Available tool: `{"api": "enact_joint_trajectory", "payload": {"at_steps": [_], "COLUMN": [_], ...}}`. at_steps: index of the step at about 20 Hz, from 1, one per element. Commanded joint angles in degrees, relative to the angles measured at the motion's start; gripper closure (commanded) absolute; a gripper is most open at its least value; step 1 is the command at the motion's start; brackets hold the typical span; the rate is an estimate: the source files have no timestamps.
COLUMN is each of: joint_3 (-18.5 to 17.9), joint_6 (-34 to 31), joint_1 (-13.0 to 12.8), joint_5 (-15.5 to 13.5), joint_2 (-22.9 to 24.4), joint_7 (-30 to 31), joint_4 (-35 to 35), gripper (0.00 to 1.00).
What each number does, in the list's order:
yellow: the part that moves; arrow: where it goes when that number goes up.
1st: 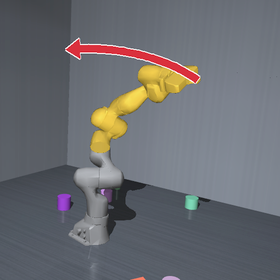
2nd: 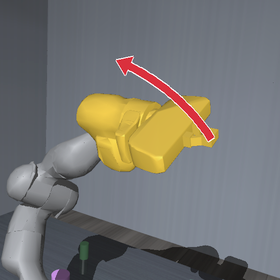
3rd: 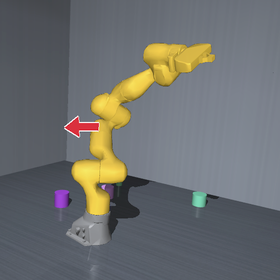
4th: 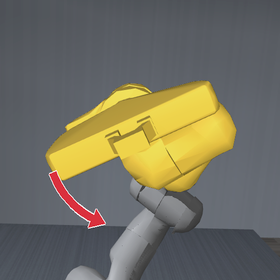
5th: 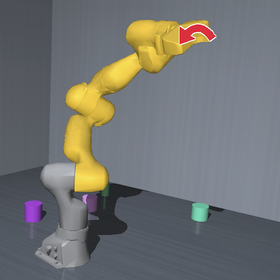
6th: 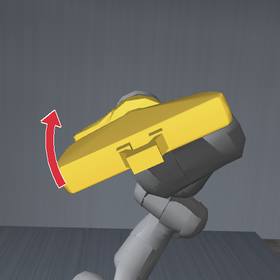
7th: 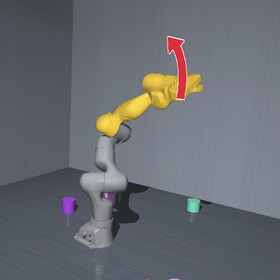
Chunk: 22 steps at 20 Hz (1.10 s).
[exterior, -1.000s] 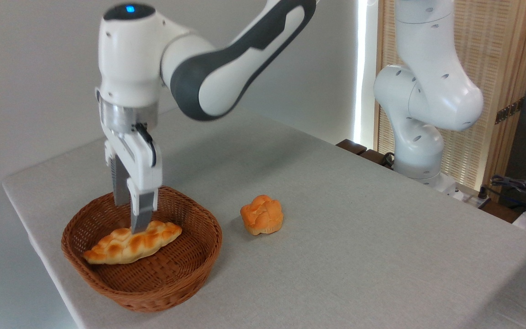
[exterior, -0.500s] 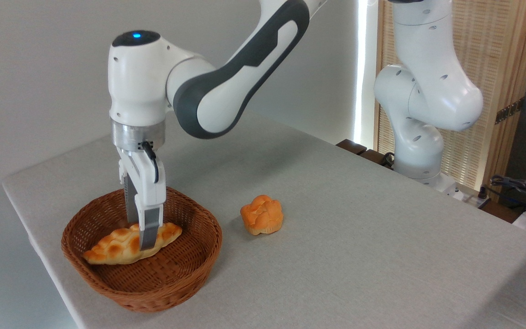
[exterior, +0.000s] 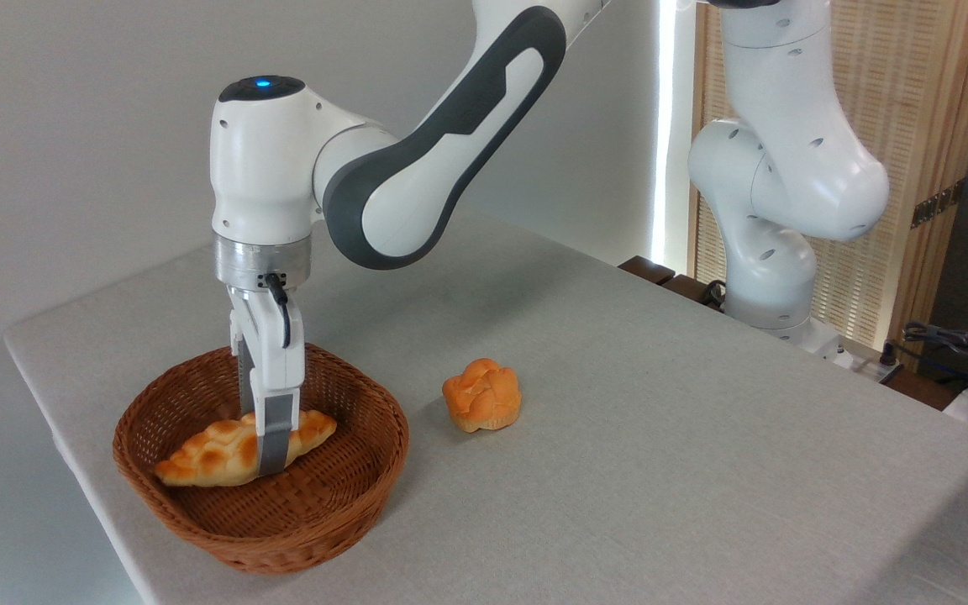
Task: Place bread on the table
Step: 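Lift the braided roll out of the basket, then lower the braided roll onto the table beside the orange bun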
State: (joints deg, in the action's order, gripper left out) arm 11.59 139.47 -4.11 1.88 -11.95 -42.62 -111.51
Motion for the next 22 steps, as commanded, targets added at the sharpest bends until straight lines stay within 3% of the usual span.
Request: {"api": "enact_joint_trajectory", "payload": {"at_steps": [1, 5, 8, 11, 15, 17, 21, 22], "joint_3": [-0.16, -0.07, -0.16, -1.13, -2.01, -2.01, -2.10, -2.10], "joint_6": [1.24, 0.89, -2.00, -7.53, -24.47, -26.01, -25.92, -25.92], "joint_1": [-0.02, -0.02, -0.02, 0.33, 0.33, -0.28, -4.14, -4.76], "joint_5": [0.76, -0.03, -2.22, -10.74, -12.25, -12.25, -11.90, -11.73], "joint_2": [0.43, 0.96, 4.72, 10.78, 20.27, 25.02, 30.75, 30.75], "joint_7": [-0.80, -0.28, 0.34, 0.52, -0.09, -0.10, -0.36, -0.36], "joint_4": [-0.55, -0.38, -0.11, -0.20, -4.13, -10.27, -19.26, -20.32], "gripper": [0.86, 0.86, 0.85, 0.85, 0.84, 0.80, 0.65, 0.43]}}
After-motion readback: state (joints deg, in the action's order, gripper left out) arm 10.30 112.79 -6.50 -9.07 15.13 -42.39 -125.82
